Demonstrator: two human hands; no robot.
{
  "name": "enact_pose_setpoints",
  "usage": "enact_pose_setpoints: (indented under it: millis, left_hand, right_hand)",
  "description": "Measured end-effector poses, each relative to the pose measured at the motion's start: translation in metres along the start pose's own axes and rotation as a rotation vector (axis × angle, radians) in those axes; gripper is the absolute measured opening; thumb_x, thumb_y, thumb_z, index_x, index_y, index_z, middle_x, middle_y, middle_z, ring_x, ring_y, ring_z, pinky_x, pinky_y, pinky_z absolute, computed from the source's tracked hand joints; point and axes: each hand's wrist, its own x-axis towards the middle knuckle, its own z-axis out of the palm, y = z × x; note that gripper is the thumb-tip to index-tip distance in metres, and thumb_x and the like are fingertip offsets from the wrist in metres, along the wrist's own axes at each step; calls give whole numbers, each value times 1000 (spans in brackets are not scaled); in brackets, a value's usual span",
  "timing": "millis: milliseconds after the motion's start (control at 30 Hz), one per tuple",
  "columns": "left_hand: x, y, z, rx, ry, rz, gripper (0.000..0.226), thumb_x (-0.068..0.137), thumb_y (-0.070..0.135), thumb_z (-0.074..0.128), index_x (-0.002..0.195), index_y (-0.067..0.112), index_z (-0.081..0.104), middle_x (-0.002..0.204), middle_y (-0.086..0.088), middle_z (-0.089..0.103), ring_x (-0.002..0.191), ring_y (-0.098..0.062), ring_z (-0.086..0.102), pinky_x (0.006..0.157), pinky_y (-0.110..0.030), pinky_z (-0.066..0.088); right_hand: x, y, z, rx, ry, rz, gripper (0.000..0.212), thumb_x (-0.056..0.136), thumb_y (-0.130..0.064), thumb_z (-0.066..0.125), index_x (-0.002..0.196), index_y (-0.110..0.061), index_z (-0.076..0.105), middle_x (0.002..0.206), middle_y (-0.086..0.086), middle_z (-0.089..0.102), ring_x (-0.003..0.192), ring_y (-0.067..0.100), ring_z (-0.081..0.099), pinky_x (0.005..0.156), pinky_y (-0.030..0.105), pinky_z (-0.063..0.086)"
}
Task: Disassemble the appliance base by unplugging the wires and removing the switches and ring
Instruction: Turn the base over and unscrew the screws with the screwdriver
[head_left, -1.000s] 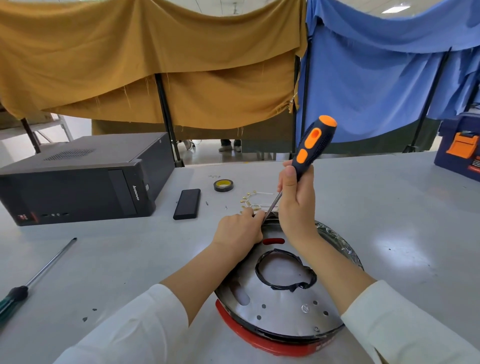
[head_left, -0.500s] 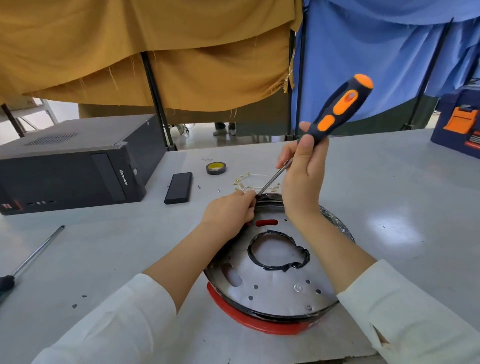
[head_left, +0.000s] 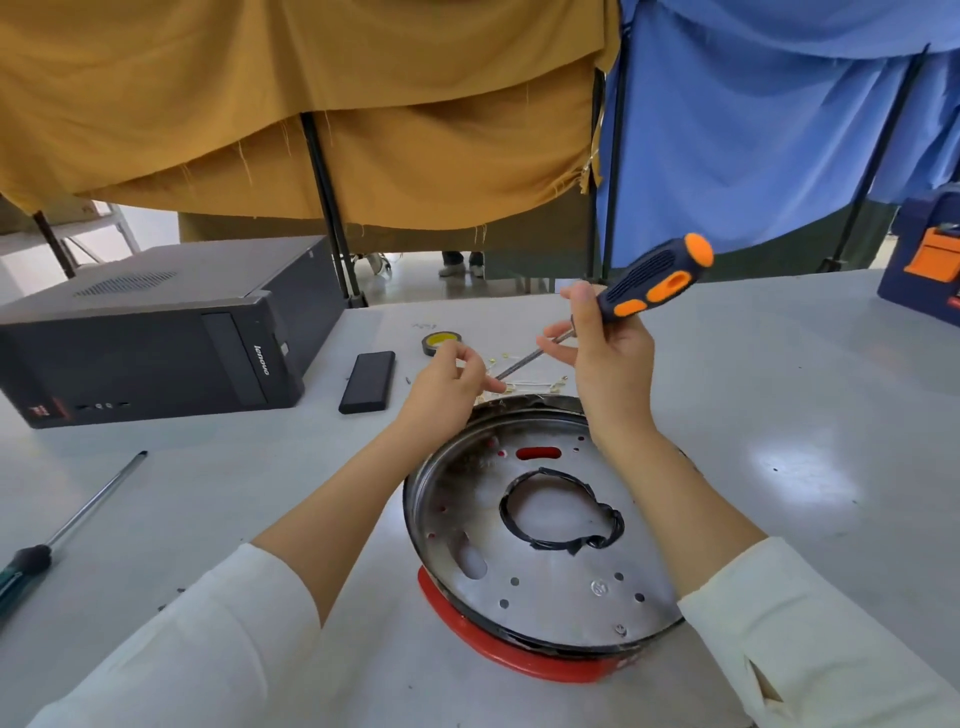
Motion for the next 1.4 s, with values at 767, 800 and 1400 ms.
enact_pose_setpoints:
  millis: [767,800,1400]
  left_hand:
    - [-18,-31,-41,-165,186,-157,18,86,19,62,90,2,61,89,-7,71,77,-10,71,87,-40,54]
    - [-17,-37,-43,-170,196,-170,18,84,19,65,89,1,61,87,-8,71,76,-9,71,88,-40,54]
    - [57,-106,-20,245,255,-47,6,83,21,70,81,17,65,77,5,64,58,-5,60,61,-21,45]
  right_hand:
    - [24,12,-37,-957,-820,89,35,83,-3,64,98,-28,45,84,2,61,77,27,62,82,48,52]
    - [25,15,-38,-966,-854,114,34,82,-4,65,96,-28,44,85,4,60,78,30,62,82,48,53]
    - [42,44,-33,-1079,-1135,320,46,78,-17,74,97,-30,34,77,-8,52,67,21,53,57,25,39]
